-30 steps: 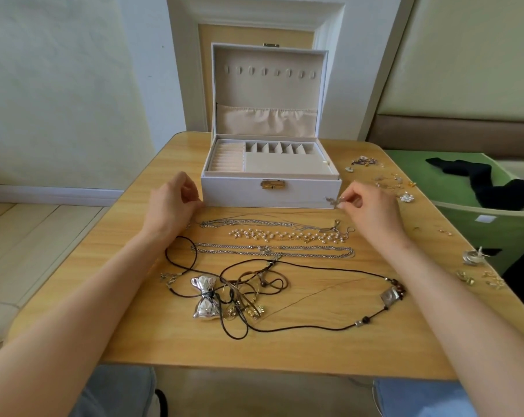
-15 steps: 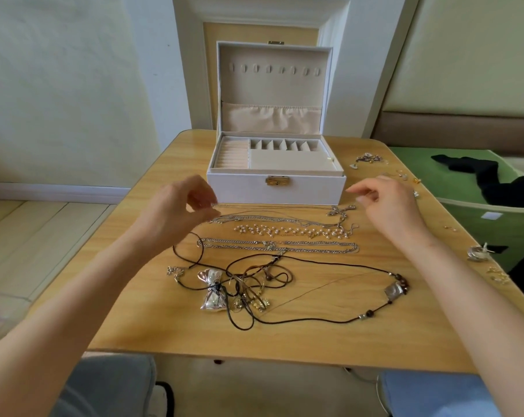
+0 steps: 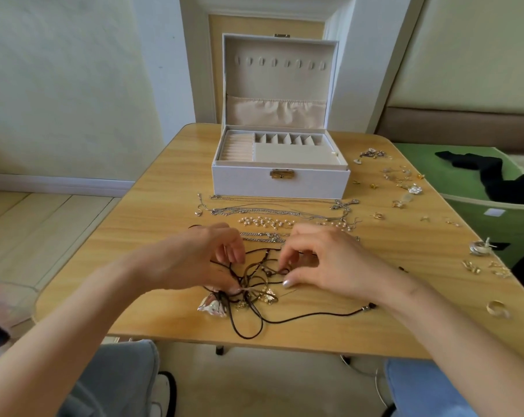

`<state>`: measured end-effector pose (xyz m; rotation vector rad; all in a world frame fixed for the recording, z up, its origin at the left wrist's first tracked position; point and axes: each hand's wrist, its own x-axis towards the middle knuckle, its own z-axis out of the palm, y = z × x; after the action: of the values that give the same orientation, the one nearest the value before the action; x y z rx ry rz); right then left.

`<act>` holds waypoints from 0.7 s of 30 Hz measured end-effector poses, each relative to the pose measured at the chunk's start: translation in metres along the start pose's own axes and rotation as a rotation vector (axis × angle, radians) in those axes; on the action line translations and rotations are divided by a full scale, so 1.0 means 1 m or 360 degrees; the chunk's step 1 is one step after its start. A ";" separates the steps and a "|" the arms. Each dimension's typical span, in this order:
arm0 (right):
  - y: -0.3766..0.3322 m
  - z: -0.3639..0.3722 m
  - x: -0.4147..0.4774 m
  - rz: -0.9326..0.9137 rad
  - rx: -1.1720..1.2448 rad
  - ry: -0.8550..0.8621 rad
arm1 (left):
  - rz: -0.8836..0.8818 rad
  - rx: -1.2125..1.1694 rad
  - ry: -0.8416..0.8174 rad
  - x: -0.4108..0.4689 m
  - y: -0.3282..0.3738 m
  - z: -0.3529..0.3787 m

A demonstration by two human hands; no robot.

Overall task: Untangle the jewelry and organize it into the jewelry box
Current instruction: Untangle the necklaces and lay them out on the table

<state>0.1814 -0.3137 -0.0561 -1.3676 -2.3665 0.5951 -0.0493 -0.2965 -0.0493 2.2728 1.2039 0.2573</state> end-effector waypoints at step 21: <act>-0.014 -0.011 -0.008 -0.0335 0.0379 0.0572 | 0.0080 -0.0796 0.0190 -0.003 0.012 -0.009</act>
<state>0.1799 -0.3248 -0.0405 -1.0101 -2.0418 0.5031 -0.0461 -0.3008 -0.0354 1.8697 1.0021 0.6440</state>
